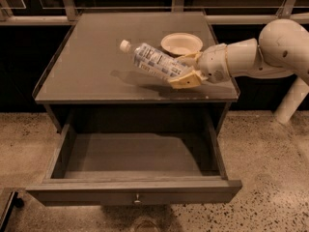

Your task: Pick blue plastic bottle from top drawer and place on counter

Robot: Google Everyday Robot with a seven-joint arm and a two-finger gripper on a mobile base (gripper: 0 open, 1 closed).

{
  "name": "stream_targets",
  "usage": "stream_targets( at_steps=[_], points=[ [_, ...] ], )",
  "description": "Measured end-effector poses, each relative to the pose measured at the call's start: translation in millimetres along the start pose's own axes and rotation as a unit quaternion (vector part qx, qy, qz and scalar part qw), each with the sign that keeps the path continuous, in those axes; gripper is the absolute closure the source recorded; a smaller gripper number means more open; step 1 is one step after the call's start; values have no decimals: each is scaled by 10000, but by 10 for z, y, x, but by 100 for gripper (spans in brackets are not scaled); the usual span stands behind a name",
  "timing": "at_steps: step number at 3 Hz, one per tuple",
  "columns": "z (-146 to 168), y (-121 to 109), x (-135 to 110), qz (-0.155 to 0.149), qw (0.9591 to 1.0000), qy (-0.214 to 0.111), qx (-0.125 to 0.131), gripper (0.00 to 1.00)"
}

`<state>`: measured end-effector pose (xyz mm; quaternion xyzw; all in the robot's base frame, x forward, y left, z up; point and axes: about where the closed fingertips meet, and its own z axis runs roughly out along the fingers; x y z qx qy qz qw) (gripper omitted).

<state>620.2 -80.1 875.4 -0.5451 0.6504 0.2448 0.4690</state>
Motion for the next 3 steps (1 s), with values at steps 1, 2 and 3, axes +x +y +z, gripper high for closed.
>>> stream_targets(
  at_steps=[1,2,3],
  points=[
    [15,-138,69,71,9998,86,156,100],
    [15,-140,70,73,9998,88,160,82],
    [16,-140,70,73,9998,88,160,59]
  ],
)
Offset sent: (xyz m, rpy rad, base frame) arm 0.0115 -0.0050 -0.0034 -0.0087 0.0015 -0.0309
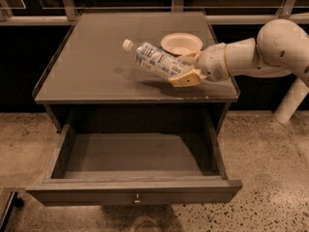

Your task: Pick blue plastic bottle from top drawer and place on counter

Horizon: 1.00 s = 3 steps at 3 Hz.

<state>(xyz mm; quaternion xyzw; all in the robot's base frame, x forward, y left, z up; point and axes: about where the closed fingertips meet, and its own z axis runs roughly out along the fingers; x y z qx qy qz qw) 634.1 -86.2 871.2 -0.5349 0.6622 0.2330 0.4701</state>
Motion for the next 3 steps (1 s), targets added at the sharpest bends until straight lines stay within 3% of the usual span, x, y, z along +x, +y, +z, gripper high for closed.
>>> stream_targets(
  at_steps=[2,3],
  points=[
    [1,0,0,0,10000,0,-1,13],
    [1,0,0,0,10000,0,-1,0]
  ],
)
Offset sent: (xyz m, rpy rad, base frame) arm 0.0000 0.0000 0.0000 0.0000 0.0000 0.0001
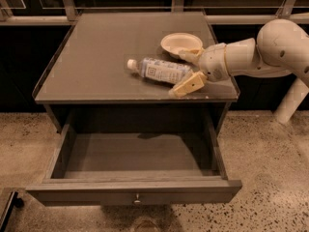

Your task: Pick blue plastic bottle from top drawer and place on counter

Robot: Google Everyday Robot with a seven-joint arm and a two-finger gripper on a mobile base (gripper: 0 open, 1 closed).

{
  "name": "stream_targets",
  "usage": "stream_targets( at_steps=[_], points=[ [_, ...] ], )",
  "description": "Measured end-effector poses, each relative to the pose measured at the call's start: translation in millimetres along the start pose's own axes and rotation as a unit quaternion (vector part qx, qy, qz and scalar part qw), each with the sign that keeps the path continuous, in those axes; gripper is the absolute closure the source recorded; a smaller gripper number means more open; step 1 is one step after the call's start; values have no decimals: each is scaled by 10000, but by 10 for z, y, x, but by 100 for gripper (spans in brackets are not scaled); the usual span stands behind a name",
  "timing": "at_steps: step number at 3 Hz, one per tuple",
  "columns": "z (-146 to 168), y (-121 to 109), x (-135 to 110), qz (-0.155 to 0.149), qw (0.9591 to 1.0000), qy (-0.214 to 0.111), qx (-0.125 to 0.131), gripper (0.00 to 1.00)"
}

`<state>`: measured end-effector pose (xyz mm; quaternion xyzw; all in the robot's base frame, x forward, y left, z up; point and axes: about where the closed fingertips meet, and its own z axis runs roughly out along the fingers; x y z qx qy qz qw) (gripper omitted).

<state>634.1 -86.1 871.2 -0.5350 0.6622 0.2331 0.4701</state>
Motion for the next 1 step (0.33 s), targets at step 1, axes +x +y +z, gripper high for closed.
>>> stream_targets(
  at_steps=[1],
  points=[
    [0,0,0,0,10000,0,0,0]
  ],
)
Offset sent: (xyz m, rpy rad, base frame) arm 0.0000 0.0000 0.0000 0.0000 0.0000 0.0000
